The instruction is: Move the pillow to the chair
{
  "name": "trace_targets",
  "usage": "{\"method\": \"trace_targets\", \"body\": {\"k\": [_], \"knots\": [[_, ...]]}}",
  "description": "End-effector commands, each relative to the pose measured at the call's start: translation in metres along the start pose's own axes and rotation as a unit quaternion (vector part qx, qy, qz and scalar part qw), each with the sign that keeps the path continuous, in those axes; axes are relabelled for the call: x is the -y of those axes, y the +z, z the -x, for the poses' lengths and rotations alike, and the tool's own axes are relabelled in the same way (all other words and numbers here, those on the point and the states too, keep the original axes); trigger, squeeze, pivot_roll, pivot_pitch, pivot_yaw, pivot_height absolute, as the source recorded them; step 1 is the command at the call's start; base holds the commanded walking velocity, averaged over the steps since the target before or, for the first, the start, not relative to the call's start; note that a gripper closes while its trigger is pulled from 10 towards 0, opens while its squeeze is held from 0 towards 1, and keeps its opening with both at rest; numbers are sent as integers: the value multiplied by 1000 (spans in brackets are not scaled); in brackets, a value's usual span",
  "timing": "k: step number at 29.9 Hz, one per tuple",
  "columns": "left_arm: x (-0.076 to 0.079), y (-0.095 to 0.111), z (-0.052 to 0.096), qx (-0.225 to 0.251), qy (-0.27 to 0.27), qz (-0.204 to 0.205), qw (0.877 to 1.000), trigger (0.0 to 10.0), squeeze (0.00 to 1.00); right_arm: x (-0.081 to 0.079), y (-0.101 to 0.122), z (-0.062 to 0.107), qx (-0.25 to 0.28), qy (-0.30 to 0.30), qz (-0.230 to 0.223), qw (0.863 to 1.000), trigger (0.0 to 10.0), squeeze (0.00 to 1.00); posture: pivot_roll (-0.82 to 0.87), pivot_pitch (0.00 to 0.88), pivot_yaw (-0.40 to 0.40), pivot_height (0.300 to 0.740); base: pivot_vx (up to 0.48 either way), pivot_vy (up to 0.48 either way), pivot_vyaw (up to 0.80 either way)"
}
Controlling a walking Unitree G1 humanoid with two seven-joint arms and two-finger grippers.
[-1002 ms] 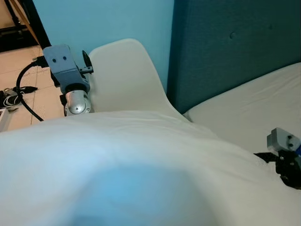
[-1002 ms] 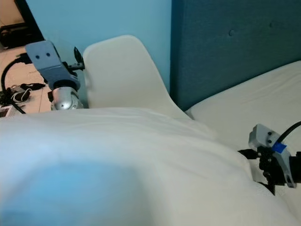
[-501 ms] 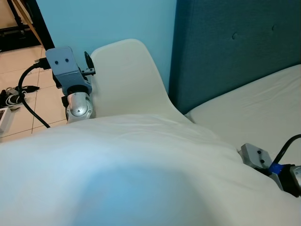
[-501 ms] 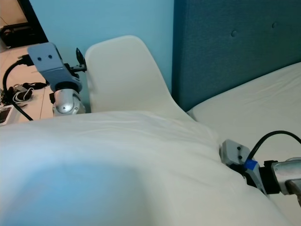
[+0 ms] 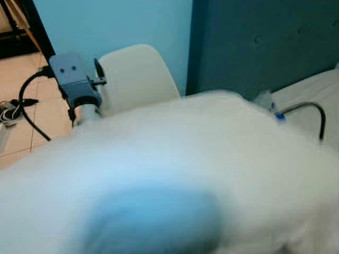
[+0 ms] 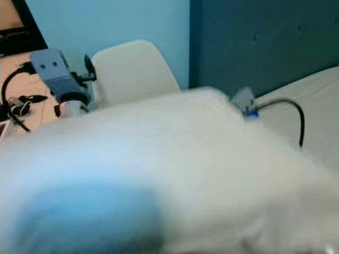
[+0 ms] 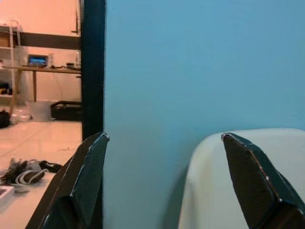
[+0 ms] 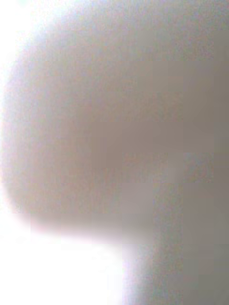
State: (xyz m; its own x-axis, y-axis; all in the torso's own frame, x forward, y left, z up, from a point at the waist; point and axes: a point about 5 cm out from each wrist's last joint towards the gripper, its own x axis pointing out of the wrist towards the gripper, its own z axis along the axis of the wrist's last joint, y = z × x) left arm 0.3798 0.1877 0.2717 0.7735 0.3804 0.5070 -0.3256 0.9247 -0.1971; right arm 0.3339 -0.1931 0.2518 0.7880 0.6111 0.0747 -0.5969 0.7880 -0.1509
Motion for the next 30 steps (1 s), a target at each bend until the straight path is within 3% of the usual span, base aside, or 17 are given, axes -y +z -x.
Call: {"method": "trace_targets", "body": {"k": [1, 5, 7, 8, 10, 13, 17, 18, 20, 21, 23, 24, 26, 28, 29, 30], "knots": [[0, 1, 1, 1, -2, 2, 1000, 10000, 0, 19, 6, -3, 18, -81, -3, 997, 10000, 0, -207, 90, 65, 520, 0, 0, 0], [0, 1, 2, 1, -3, 2, 1000, 10000, 0, 32, 8, -7, 23, -139, -13, 990, 10000, 0, -207, 89, 63, 520, 0, 0, 0], [1, 3, 2, 3, -3, 3, 1000, 10000, 0, 47, 8, -9, 30, -207, -45, 977, 10000, 0, -202, 88, 62, 520, 0, 0, 0], [1, 3, 2, 3, -3, 3, 1000, 10000, 0, 47, 8, -9, 30, -207, -45, 977, 10000, 0, -202, 88, 62, 520, 0, 0, 0], [0, 7, 2, 13, -3, 1, 1000, 10000, 0, 58, 5, -12, 29, -257, -73, 963, 10000, 0, -201, 88, 62, 520, 0, 0, 0], [0, 11, 1, 21, -3, -3, 1000, 10000, 0, 62, 5, -14, 29, -275, -85, 957, 10000, 0, -201, 88, 62, 520, 0, 0, 0], [-1, 31, -5, 64, -2, -17, 998, 10000, 0, 67, 5, -23, 28, -302, -99, 948, 10000, 0, -194, 88, 63, 520, 0, 0, 0], [1, 44, -8, 89, -7, -20, 996, 10000, 0, 66, 6, -27, 29, -303, -100, 947, 10000, 0, -194, 88, 63, 520, 0, 0, 0], [6, 66, -11, 129, -25, -16, 991, 10000, 0, 64, 8, -33, 32, -296, -102, 949, 10000, 0, -194, 88, 63, 520, 0, 0, 0], [6, 66, -11, 129, -25, -16, 991, 10000, 0, 64, 8, -33, 32, -296, -102, 949, 10000, 0, -194, 88, 63, 520, 0, 0, 0], [16, 77, -10, 138, -90, 4, 986, 10000, 0, 55, 9, -42, 31, -251, -90, 963, 10000, 0, -183, 89, 63, 520, 0, 0, 0], [16, 77, -10, 138, -90, 4, 986, 10000, 0, 55, 9, -42, 31, -251, -90, 963, 10000, 0, -183, 89, 63, 520, 0, 0, 0], [24, 76, -4, 126, -158, 18, 979, 10000, 0, 48, 10, -46, 31, -202, -77, 976, 10000, 0, -179, 89, 63, 520, 0, 0, 0], [25, 66, 3, 100, -206, 28, 973, 10000, 0, 46, 22, -39, 66, -130, -52, 988, 10000, 0, -173, 90, 63, 520, 0, 0, 0], [23, 62, 7, 91, -228, 31, 969, 10000, 0, 45, 33, -28, 99, -77, -34, 992, 10000, 0, -173, 92, 66, 520, 0, 0, 0], [23, 62, 7, 91, -228, 31, 969, 10000, 0, 45, 33, -28, 99, -77, -34, 992, 10000, 0, -173, 92, 66, 520, 0, 0, 0]]}}
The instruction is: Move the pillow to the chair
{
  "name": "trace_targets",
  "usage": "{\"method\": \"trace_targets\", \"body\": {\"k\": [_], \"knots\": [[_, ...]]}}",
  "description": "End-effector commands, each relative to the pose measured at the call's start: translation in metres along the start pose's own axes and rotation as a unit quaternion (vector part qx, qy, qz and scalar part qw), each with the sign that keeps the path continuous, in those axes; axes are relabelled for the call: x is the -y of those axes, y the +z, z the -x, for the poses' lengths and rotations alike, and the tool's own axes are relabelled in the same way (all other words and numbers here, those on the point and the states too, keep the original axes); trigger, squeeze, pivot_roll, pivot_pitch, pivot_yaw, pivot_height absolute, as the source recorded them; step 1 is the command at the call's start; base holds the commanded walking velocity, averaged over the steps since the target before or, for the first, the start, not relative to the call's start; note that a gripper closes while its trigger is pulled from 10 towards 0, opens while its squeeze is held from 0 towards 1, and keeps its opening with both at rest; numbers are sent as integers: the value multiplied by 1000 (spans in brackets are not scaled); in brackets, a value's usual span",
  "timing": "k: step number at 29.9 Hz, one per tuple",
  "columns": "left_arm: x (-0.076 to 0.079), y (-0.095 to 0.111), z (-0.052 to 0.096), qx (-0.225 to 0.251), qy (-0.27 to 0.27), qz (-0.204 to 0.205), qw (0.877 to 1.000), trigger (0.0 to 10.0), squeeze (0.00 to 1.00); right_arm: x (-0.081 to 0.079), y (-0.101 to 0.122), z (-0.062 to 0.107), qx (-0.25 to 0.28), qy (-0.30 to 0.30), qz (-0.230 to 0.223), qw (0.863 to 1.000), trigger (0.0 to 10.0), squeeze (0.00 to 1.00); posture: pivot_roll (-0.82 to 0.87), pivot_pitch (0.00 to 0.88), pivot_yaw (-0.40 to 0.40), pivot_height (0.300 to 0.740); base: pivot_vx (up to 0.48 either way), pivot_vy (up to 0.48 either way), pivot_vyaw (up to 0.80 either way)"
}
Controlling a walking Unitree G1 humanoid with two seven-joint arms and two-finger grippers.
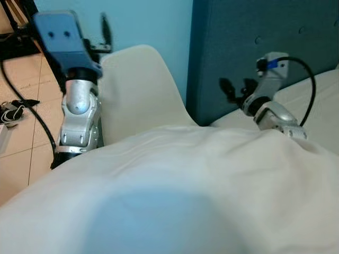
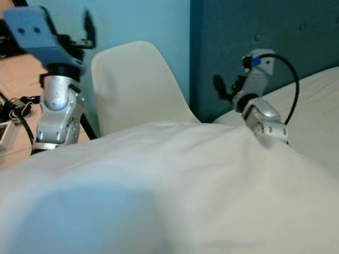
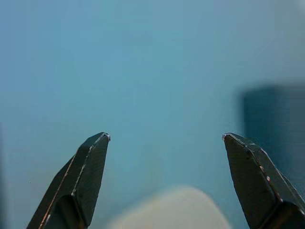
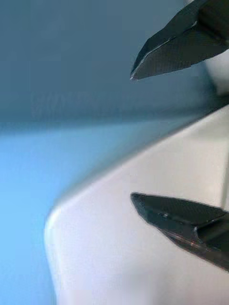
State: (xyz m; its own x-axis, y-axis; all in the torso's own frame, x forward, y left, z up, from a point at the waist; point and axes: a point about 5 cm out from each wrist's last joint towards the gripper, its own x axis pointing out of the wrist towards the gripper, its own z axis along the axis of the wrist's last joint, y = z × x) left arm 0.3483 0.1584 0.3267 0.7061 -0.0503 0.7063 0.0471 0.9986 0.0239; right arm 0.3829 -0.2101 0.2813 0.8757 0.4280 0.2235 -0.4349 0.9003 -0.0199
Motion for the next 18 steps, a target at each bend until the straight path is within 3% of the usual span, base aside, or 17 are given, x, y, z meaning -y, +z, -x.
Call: {"method": "trace_targets", "body": {"k": [1, 3, 4, 5, 6, 8, 9, 14, 16, 17, 18], "knots": [[-3, -5, 11, -21, -56, 5, 998, 10000, 0, -1, 32, 26, 77, 123, 23, 989, 10000, 0, -177, 96, 68, 520, 0, 0, 0], [-3, -5, 11, -21, -56, 5, 998, 10000, 0, -1, 32, 26, 77, 123, 23, 989, 10000, 0, -177, 96, 68, 520, 0, 0, 0], [1, -7, 21, -35, -102, 5, 994, 10000, 0, -1, 40, 53, 80, 217, 39, 972, 10000, 0, -180, 98, 70, 520, 0, 0, 0], [1, -7, 21, -35, -102, 5, 994, 10000, 0, -1, 40, 53, 80, 217, 39, 972, 10000, 0, -180, 98, 70, 520, 0, 0, 0], [7, -11, 29, -48, -140, 7, 989, 10000, 0, -9, 35, 76, 41, 303, 49, 951, 10000, 0, -183, 101, 73, 520, 0, 0, 0], [15, -16, 37, -63, -187, 2, 980, 10000, 0, -20, 24, 93, -17, 374, 50, 926, 10000, 0, -183, 101, 73, 520, 0, 0, 0], [15, -16, 37, -63, -187, 2, 980, 10000, 0, -20, 24, 93, -17, 374, 50, 926, 10000, 0, -183, 101, 73, 520, 0, 0, 0], [33, -21, 56, -98, -295, 15, 950, 10000, 0, -37, -4, 109, -139, 465, 67, 872, 10000, 0, -187, 105, 75, 520, 0, 0, 0], [33, -21, 56, -98, -295, 15, 950, 10000, 0, -37, -4, 109, -139, 465, 67, 872, 10000, 0, -187, 105, 75, 520, 0, 0, 0], [35, -21, 59, -106, -313, 28, 944, 10000, 0, -41, -7, 109, -151, 477, 70, 863, 10000, 0, -187, 105, 75, 520, 0, 0, 0], [35, -21, 59, -106, -313, 28, 944, 10000, 0, -41, -7, 109, -151, 477, 70, 863, 10000, 0, -187, 105, 75, 520, 0, 0, 0]]}}
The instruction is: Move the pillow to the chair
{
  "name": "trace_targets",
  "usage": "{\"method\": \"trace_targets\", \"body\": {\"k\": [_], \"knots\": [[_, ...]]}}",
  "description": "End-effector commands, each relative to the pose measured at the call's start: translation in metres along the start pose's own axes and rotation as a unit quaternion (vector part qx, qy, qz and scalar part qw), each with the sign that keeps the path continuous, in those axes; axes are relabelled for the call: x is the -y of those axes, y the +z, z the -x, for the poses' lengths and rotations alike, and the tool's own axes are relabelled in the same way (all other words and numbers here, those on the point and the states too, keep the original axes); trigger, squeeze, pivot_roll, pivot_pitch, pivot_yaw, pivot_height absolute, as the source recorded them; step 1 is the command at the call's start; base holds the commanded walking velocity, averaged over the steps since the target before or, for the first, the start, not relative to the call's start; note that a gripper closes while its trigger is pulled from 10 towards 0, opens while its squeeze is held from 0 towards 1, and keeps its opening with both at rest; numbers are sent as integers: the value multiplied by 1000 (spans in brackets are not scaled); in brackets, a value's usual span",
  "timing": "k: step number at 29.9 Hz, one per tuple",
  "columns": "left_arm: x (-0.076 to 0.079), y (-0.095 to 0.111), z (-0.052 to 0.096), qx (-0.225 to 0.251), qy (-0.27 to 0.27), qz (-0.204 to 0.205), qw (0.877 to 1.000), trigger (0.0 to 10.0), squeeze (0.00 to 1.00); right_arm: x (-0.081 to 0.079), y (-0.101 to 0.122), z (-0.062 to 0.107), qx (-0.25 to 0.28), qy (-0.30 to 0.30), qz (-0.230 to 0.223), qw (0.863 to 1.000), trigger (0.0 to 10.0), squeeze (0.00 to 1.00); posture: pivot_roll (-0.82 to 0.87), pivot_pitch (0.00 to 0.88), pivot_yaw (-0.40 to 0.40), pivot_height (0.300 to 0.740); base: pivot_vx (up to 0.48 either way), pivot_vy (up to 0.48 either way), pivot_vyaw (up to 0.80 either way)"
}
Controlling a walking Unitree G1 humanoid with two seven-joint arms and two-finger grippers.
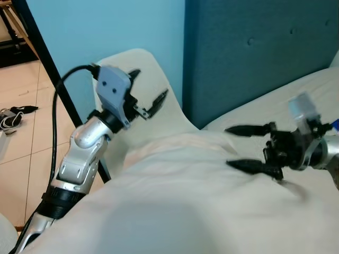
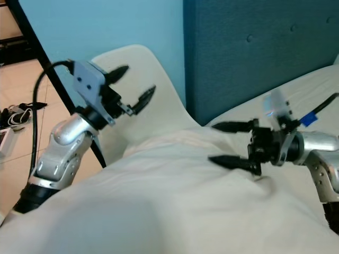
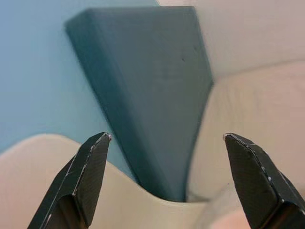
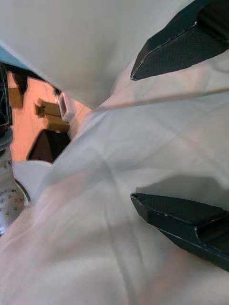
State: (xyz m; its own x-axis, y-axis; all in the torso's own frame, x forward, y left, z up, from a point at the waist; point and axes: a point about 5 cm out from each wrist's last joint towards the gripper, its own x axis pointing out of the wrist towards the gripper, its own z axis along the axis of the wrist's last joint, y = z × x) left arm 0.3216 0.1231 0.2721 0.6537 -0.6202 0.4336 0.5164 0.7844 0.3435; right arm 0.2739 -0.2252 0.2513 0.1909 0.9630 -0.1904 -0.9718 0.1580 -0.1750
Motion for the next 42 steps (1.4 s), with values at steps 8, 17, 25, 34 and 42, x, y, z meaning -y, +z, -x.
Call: {"method": "trace_targets", "body": {"k": [8, 17, 25, 34, 42], "knots": [[16, -1, 6, -15, -72, 28, 997, 10000, 0, -34, -24, -45, -109, 120, 3, 987, 10000, 0, -187, 102, 79, 520, 0, 0, 0], [23, -4, 6, -28, -95, 25, 995, 10000, 0, -22, -56, -63, -241, 58, 38, 968, 3059, 0, -188, 95, 77, 520, 0, 0, 0], [23, -2, 5, -25, -93, 26, 995, 10000, 0, -6, -52, -65, -243, -9, 54, 969, 0, 0, -195, 99, 75, 520, 0, 0, 0], [6, -4, 1, -33, -11, -3, 999, 10000, 0, 17, -55, -60, -284, -96, 61, 952, 0, 0, -201, 109, 70, 520, 0, 0, 0], [-27, 3, 1, -23, 114, -41, 992, 10000, 0, 54, -36, -53, -195, -252, 10, 948, 0, 0, -203, 106, 69, 520, 0, 0, 0]]}}
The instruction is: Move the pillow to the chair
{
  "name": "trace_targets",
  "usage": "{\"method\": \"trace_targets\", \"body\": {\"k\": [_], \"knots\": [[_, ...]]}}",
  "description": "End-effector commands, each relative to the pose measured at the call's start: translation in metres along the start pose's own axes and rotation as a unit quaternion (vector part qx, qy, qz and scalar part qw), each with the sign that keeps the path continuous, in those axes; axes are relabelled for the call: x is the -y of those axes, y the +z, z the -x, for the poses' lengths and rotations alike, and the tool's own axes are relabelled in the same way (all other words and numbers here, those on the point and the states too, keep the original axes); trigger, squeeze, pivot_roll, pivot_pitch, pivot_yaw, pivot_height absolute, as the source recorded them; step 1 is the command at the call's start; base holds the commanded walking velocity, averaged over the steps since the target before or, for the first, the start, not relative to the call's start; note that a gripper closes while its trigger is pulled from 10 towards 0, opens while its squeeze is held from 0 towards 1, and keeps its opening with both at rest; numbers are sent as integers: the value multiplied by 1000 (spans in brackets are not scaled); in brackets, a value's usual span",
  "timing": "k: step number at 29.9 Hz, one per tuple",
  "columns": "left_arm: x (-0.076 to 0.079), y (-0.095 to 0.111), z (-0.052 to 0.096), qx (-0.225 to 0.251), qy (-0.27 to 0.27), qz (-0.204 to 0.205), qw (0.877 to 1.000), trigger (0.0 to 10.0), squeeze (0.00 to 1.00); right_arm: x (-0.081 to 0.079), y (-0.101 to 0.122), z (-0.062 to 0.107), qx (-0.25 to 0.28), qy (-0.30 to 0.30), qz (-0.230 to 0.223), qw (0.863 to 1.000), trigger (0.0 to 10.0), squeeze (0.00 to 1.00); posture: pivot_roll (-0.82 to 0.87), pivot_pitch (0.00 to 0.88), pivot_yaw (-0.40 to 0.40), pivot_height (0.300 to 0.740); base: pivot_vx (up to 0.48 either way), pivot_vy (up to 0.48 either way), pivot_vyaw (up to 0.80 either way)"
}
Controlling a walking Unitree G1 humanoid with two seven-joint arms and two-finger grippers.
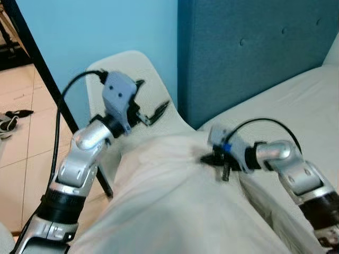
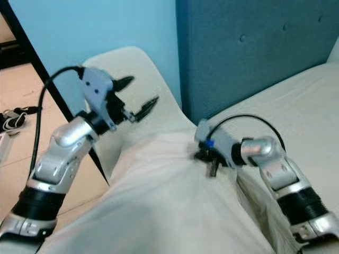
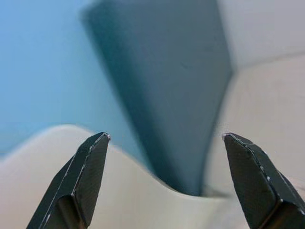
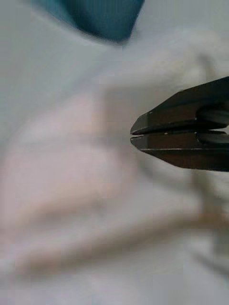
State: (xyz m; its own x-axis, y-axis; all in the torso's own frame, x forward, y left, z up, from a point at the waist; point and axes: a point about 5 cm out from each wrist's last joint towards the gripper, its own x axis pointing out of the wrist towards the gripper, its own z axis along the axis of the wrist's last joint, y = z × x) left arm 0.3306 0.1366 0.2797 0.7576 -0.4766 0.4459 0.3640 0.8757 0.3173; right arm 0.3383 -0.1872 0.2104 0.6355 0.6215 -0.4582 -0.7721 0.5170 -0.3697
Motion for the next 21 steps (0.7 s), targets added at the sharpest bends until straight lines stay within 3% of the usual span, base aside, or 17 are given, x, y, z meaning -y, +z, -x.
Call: {"method": "trace_targets", "body": {"k": [1, 3, 10, 12, 13, 14, 17, 18, 21], "knots": [[-19, 6, 0, 11, 61, -22, 998, 10000, 0, 15, 6, 3, 33, -49, -38, 997, 0, 0, -203, 105, 68, 520, 0, 0, 0], [-34, 15, 1, 26, 109, -46, 993, 10000, 0, 25, 14, 6, 70, -80, -66, 992, 0, 0, -202, 103, 68, 520, 0, 0, 0], [-48, 26, 1, 43, 164, -74, 983, 10000, 0, 41, 33, 8, 140, -126, -94, 978, 0, 0, -203, 98, 67, 520, 0, 0, 0], [-45, 26, 0, 45, 162, -72, 983, 10000, 0, 28, 38, 1, 145, -56, -88, 984, 0, 0, -203, 96, 63, 520, 0, 0, 0], [-45, 26, 0, 45, 162, -72, 983, 10000, 0, 28, 38, 1, 145, -56, -88, 984, 0, 0, -203, 96, 63, 520, 0, 0, 0], [-41, 24, -2, 44, 158, -67, 984, 10000, 0, 12, 30, -7, 102, 13, -71, 992, 10000, 0, -203, 96, 63, 520, 0, 0, 0], [-39, 22, -3, 43, 155, -64, 985, 10000, 0, 3, 24, -12, 81, 44, -61, 994, 10000, 0, -207, 97, 60, 520, 0, 0, 0], [-35, 18, -4, 36, 149, -60, 986, 10000, 0, -5, 16, -19, 61, 67, -66, 994, 10000, 1000, -207, 97, 60, 520, 0, 0, 0], [-28, 10, -4, 19, 139, -54, 989, 10000, 0, -14, 6, -30, 42, 85, -78, 992, 10000, 1000, -204, 97, 58, 520, 0, 0, 0]]}}
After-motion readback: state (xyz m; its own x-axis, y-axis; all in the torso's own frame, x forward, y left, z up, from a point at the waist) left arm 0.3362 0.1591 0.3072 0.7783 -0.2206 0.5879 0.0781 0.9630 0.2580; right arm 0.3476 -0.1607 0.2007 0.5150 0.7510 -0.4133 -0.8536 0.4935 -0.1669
